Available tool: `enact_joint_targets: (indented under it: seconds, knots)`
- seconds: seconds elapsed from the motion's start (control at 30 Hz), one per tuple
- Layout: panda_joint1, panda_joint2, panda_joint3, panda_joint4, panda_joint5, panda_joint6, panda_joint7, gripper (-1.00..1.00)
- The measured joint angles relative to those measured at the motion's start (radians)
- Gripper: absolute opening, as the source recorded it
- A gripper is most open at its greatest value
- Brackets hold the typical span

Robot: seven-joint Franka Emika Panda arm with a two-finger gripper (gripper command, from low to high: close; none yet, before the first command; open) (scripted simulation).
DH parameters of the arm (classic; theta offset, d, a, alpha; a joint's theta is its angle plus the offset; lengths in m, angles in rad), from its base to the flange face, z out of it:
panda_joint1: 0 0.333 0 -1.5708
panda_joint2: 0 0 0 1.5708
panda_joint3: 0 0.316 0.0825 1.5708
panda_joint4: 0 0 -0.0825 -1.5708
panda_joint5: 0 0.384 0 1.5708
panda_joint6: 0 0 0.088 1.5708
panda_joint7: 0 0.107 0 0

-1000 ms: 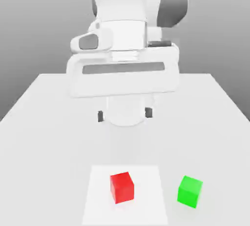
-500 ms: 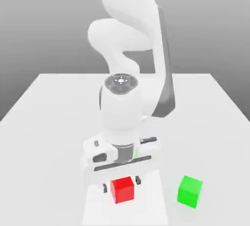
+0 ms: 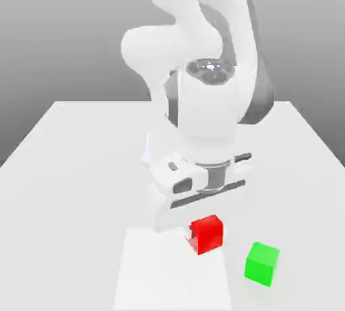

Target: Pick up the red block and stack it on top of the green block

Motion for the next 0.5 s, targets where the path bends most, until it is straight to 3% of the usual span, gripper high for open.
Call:
enact_joint_targets:
  seconds: [0.2, 0.23, 0.5]
  knots:
    - [0.042, 0.152, 0.013, 0.034, -0.037, 0.117, 0.012, -1.00]
    - [0.043, 0.172, 0.011, 0.035, -0.042, 0.136, 0.016, 1.00]
    - [0.042, 0.145, 0.013, 0.034, -0.036, 0.110, 0.011, 1.00]
